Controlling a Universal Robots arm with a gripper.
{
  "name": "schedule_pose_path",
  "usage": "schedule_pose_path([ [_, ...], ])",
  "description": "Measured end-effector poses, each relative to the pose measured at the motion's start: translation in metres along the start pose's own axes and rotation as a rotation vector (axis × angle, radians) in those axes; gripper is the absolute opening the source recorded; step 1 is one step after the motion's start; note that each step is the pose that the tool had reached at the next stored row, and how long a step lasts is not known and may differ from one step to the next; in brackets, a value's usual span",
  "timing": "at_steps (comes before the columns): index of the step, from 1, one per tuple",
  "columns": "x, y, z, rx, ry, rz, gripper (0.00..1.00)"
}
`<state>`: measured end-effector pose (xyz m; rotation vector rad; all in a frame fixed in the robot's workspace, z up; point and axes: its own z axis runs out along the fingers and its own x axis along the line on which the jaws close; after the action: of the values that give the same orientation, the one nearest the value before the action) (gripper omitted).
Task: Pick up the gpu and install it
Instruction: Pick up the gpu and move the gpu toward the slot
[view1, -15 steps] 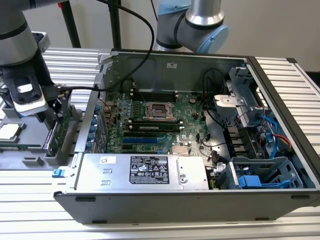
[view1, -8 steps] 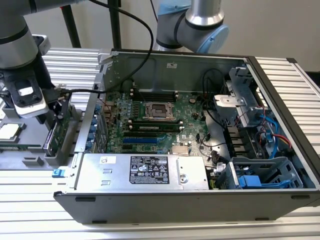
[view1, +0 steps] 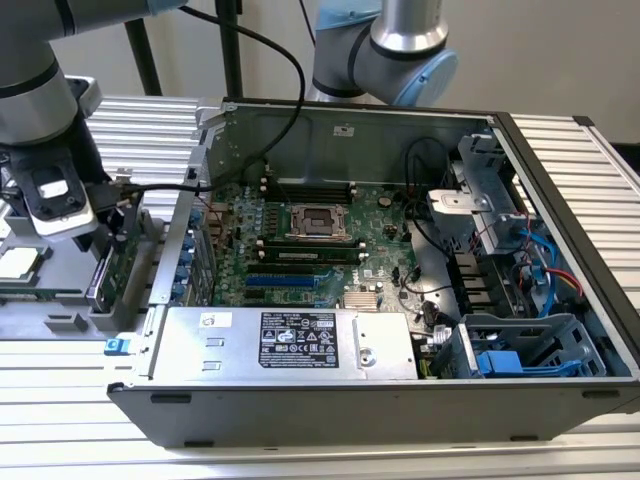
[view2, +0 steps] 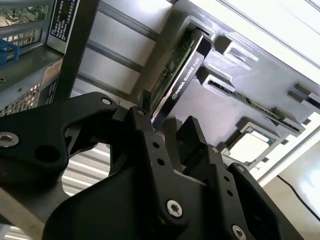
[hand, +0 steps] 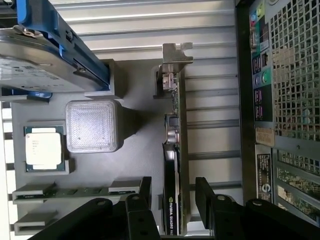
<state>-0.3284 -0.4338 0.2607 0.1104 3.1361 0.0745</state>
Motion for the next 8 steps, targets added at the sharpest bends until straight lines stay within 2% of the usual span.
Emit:
schedule_pose_path([
  [8,0.0012,-0.0004,0.0068,0.0001,0.0011,0.000,1.00],
])
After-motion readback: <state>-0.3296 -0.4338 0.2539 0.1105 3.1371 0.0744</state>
